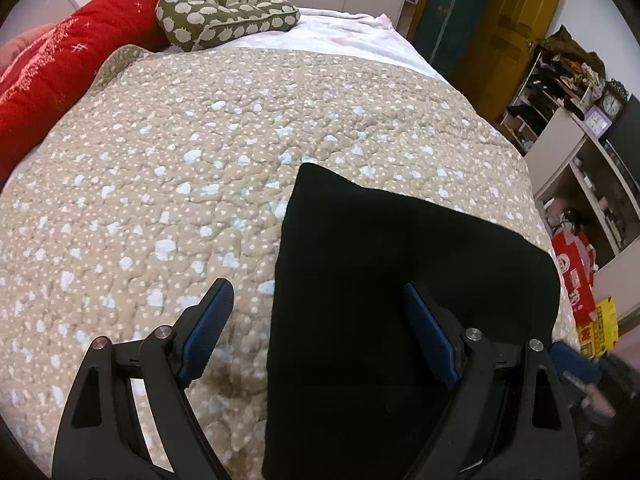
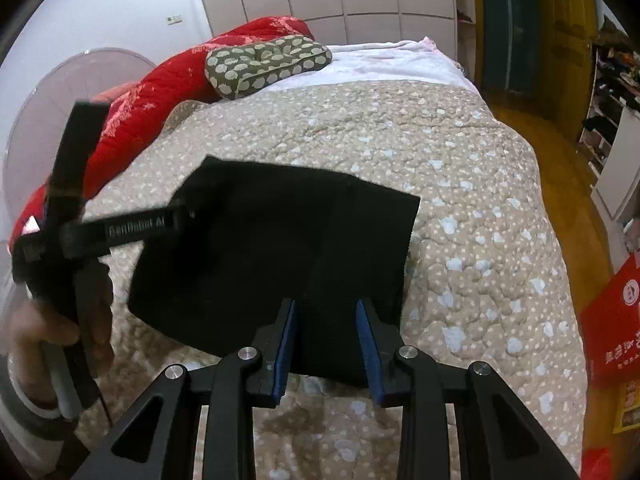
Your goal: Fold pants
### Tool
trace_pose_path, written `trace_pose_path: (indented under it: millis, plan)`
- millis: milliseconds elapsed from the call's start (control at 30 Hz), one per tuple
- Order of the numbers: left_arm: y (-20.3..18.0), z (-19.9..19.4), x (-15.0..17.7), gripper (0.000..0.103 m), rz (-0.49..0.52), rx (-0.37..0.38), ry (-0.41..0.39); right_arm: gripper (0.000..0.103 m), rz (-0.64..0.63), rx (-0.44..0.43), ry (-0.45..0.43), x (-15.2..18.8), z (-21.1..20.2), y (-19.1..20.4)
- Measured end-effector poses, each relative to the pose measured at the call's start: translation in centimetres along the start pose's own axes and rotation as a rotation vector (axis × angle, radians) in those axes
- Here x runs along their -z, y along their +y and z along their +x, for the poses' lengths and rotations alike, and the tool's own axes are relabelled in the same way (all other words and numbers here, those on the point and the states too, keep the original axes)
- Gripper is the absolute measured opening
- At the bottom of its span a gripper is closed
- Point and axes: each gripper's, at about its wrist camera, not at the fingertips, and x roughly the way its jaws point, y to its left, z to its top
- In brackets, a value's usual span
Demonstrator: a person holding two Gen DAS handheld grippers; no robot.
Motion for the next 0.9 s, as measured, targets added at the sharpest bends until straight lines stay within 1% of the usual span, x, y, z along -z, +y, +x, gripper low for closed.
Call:
trace_pose_path:
  millis: [133, 300, 367, 433, 467, 567, 600, 633, 700, 767, 800, 867, 900]
  plan:
    - [0.4, -0.8, -0.8, 0.087, -0.006, 0.012, -0.022, 0.03, 0.034, -0.006, -0.036, -1.2, -0.9, -0.2]
    - [1.5, 0.5, -2.6, 0.087, -0.042, -0.015, -0.012, 0.03, 0.052, -0.02, -0.05, -2.3, -0.5, -0.1]
    - [2.0, 1.2, -3.1, 0.087, -0.07, -0.008, -0.001, 0.03, 0.045, -0.016, -0.04, -2.4, 0.1, 0.0]
    - [2.4, 1.8, -3.5, 0.087, -0.083, -0.025, -0.005, 0.03, 0.035, -0.02, -0.021, -2.2, 0.8, 0.1]
    - [2.6, 2.2, -3.6, 0.087, -0.09, -0.023, -0.006, 0.03, 0.027, -0.019, -0.004, -2.0, 1.3, 0.3]
    - [3.2, 3.8, -3.5, 0.089, -0.115, -0.013, 0.024, 0.03, 0.006, -0.003, 0.003, -1.3, 2.2, 0.4]
    - [3.3, 4.1, -3.4, 0.089, -0.125, -0.009, 0.03, 0.031, 0.002, -0.001, 0.005, -1.2, 2.4, 0.5]
    - [3.4, 4.2, -3.4, 0.089, -0.133, -0.003, 0.033, 0.035, -0.003, -0.007, 0.004, -1.2, 2.6, 0.5]
    - [3.8, 3.7, -3.2, 0.089, -0.144, 0.019, 0.041, 0.039, -0.01, -0.025, 0.012, -1.3, 2.6, 0.5]
    - [4.0, 2.6, -3.0, 0.089, -0.144, 0.034, 0.041, 0.039, -0.02, -0.041, 0.014, -1.6, 2.0, 0.5]
    - [4.1, 1.8, -2.8, 0.089, -0.146, 0.04, 0.039, 0.039, -0.012, -0.053, 0.006, -1.6, 1.5, 0.3]
    - [4.5, 0.2, -2.2, 0.089, -0.154, 0.075, 0.029, 0.04, 0.031, -0.063, -0.021, -1.7, 0.4, -0.8]
    - [4.7, -0.5, -1.9, 0.089, -0.158, 0.093, 0.021, 0.043, 0.062, -0.06, -0.04, -1.6, 0.0, -1.6]
